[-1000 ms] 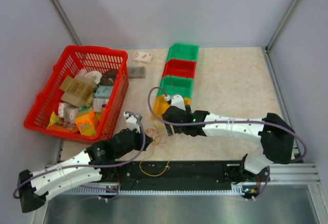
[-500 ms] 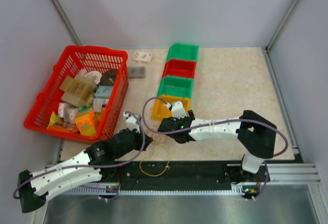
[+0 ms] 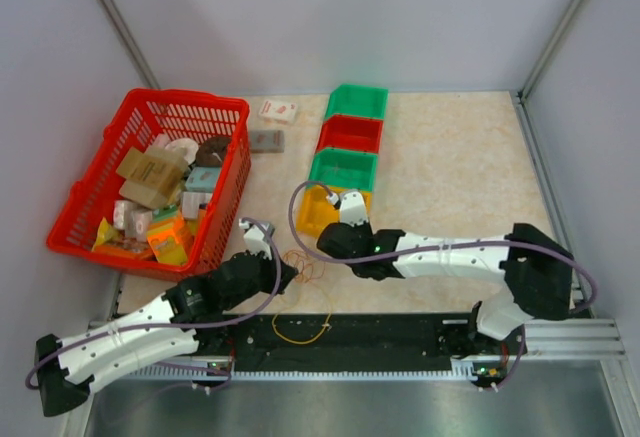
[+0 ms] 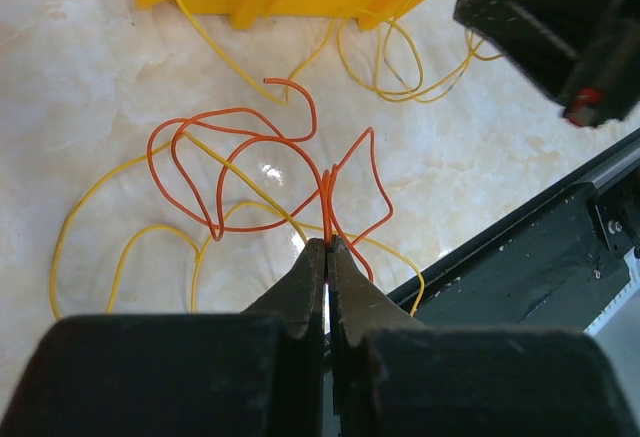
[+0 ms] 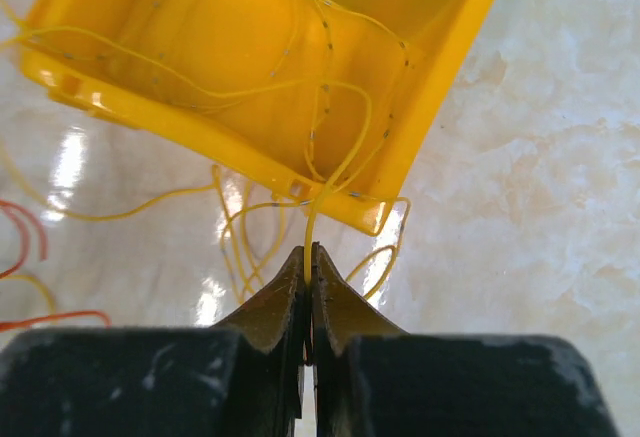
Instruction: Untangle the cables
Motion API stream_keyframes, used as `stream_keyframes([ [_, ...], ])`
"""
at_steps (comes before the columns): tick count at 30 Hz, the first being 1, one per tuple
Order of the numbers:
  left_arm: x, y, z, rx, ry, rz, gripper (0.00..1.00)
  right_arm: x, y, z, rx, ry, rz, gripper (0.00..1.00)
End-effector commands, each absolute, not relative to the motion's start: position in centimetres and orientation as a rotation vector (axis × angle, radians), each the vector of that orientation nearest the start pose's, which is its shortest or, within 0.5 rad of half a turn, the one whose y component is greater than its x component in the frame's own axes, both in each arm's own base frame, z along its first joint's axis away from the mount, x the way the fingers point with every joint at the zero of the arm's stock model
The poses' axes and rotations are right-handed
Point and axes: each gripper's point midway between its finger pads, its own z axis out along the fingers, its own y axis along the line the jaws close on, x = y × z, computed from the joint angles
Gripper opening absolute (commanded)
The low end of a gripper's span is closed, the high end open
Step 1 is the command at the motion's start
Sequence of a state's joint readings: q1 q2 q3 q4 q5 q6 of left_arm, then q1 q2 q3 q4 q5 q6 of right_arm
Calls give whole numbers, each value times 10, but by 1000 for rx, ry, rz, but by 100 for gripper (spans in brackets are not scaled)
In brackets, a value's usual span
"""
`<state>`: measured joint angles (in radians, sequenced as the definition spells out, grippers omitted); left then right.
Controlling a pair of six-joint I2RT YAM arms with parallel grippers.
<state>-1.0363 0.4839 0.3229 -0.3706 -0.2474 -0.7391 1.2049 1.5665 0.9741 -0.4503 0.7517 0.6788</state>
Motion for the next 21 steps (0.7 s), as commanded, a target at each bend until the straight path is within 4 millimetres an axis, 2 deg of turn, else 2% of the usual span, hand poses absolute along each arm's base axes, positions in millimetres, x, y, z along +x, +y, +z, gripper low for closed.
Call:
stream_keyframes([
  [1, 138, -198, 107, 150, 2162, -811, 0, 201, 305, 141, -353, 2197, 239, 0],
  [5, 138, -199, 109, 149, 2158, -820, 0, 203, 310, 182, -357, 2146, 375, 0],
  [10, 137, -200, 109, 148, 2159, -827, 0, 232, 312, 222, -346, 2068, 426, 0],
  [14, 137, -198, 109, 143, 2162, -825, 0, 264, 313, 250, -336, 2007, 410, 0],
  [19, 136, -196, 108, 133, 2159, -827, 0, 302, 313, 259, -352, 1970, 315, 0],
  [21, 136, -196, 108, 126, 2159, -832, 0, 313, 316, 250, -382, 1980, 262, 0],
])
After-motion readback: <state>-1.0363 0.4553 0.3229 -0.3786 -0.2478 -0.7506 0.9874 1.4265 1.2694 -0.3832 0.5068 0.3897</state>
